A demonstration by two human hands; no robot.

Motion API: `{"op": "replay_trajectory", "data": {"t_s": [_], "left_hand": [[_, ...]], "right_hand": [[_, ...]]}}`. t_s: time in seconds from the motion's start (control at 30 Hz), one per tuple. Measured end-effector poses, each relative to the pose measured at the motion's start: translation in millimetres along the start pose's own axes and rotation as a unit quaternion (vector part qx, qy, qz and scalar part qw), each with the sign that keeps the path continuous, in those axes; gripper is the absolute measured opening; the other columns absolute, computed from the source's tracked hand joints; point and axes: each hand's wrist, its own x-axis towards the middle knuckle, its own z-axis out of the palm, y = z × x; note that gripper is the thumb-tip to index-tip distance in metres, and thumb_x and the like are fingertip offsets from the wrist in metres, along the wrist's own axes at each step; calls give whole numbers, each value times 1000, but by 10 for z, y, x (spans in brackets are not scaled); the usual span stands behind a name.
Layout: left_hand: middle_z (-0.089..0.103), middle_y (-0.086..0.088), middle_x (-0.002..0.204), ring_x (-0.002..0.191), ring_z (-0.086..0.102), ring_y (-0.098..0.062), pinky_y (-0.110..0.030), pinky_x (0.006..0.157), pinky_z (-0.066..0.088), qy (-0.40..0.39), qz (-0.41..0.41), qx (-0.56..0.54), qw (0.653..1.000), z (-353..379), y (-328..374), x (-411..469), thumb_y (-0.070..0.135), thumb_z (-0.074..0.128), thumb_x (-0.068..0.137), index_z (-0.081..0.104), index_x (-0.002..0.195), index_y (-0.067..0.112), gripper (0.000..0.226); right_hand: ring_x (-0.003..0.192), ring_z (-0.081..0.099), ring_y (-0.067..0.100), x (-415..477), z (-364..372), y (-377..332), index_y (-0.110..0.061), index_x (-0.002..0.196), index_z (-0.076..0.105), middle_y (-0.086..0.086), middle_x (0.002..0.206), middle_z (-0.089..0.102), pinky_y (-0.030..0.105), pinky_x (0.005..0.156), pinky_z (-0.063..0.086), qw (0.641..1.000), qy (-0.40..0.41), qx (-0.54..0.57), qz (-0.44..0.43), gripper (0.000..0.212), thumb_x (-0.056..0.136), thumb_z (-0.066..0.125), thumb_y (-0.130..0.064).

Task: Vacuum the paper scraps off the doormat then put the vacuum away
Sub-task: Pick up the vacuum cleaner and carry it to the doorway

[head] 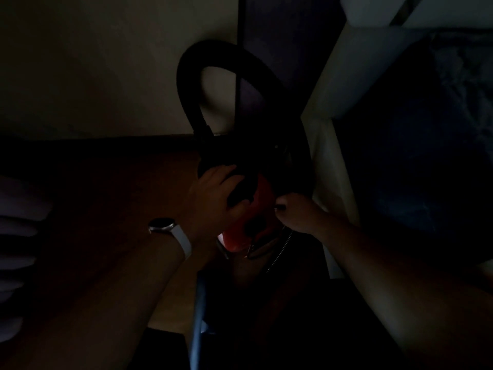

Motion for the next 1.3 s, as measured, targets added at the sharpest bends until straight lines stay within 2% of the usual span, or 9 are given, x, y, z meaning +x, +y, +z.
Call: {"op": "replay_trajectory", "data": {"t_s": [0.3,0.43,0.63,0.83,0.93,1.0,1.07,1.17,1.3], "left_hand": [[63,-9,128,112,61,-32,-47,81,54,-19,53,30,998,64,28,-51,55,55,81,67,121,14,58],[56,-10,133,117,51,-33,-46,78,51,-21,58,72,996,119,-4,-40,64,58,73,66,111,22,57],[56,-20,134,120,52,-45,-54,79,52,12,39,65,997,210,-33,-39,34,73,74,75,92,14,26],[61,-23,113,96,61,-41,-42,73,55,126,-59,6,990,8,-16,-1,24,55,81,62,95,-1,30],[61,-12,109,93,60,-26,-27,71,44,188,-297,-145,925,-162,-140,56,18,65,87,58,108,7,25],[63,4,99,88,60,-13,-17,65,41,185,-404,-262,857,-242,-243,126,32,67,90,58,111,16,28],[66,12,93,84,63,-4,-15,66,45,158,-422,-356,819,-228,-271,212,47,65,88,64,111,19,36],[73,3,106,94,70,-17,-37,86,58,127,-437,-482,749,-162,-206,368,72,64,69,68,115,26,66],[72,-2,112,101,69,-23,-43,94,55,110,-443,-581,674,-42,-73,587,62,65,79,69,115,22,53]], "right_hand": [[49,52,1,-62,-97,-338,-2,65,64,-5,56,57,16,53,42,989,-33,143,-23,22,86,59,-4],[55,56,3,-53,-114,-445,-19,59,60,-8,56,59,19,58,42,975,-8,223,-13,32,87,59,-3],[60,57,6,-67,-174,-565,-19,67,55,-7,61,58,21,60,43,954,-32,298,-19,26,87,61,-4],[51,57,3,-13,-147,-549,-12,64,54,-10,51,57,17,55,45,938,29,345,17,31,92,63,-18],[66,58,18,44,-159,-551,-2,75,58,8,72,59,31,66,49,928,69,364,23,30,93,63,-25],[63,54,16,59,-170,-546,-9,70,54,10,69,54,25,61,47,935,92,341,11,30,94,62,-25],[56,49,13,63,-172,-556,-6,71,53,11,65,48,17,50,40,947,100,306,-6,30,95,60,-22],[54,49,7,67,-184,-558,-1,77,55,7,68,53,11,49,39,951,117,287,-15,25,94,59,-18],[75,56,-1,77,-245,-524,-16,95,56,-4,89,62,2,63,40,928,260,267,-13,9,89,61,-13]]}}
